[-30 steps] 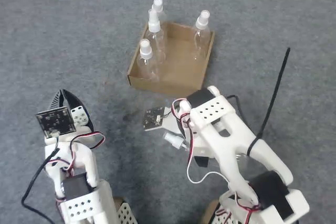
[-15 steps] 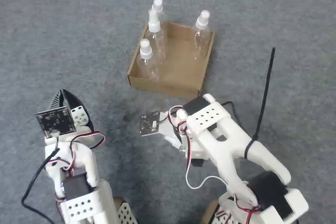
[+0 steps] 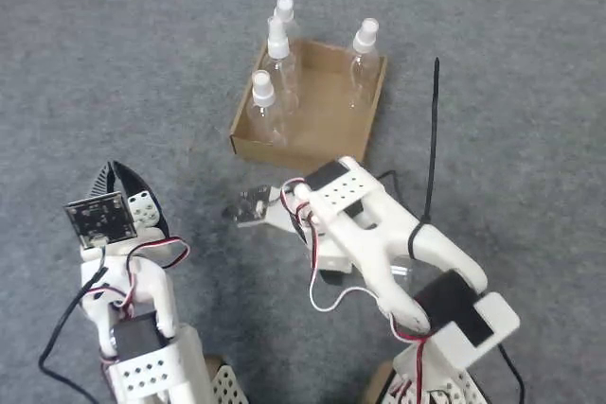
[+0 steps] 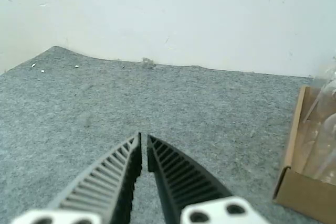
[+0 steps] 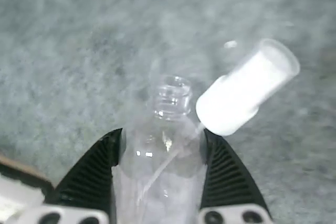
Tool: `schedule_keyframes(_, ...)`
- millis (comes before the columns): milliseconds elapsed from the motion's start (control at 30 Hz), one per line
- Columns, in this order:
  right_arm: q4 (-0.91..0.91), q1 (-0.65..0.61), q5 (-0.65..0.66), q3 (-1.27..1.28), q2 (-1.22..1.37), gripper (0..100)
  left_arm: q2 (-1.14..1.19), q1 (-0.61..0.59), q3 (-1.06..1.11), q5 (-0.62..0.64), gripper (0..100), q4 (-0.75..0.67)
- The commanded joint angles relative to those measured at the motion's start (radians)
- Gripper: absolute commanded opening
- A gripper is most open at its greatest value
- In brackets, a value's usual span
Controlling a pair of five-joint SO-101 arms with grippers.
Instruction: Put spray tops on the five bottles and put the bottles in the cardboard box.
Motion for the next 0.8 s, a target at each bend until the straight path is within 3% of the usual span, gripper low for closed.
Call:
schedule_keyframes(0, -0.027, -0.028, -0.052, -0.089, -0.001, 1.2, -0.015, -0.002, -0.013, 0.005, 1, -0.038)
schedule_keyframes(267, -0.186, -0.093, -0.058, -0.075, 0.015, 1.1, -0.015, -0.003, -0.013, 0.005, 1, -0.038)
schedule_keyframes(467, -0.306, -0.096, -0.227, -0.074, 0.028, 1.0, -0.015, -0.005, -0.013, 0.005, 1, -0.038)
schedule_keyframes(767, -0.323, -0.145, -0.342, -0.107, 0.027, 0.9, -0.015, -0.005, -0.013, 0.005, 1, -0.038)
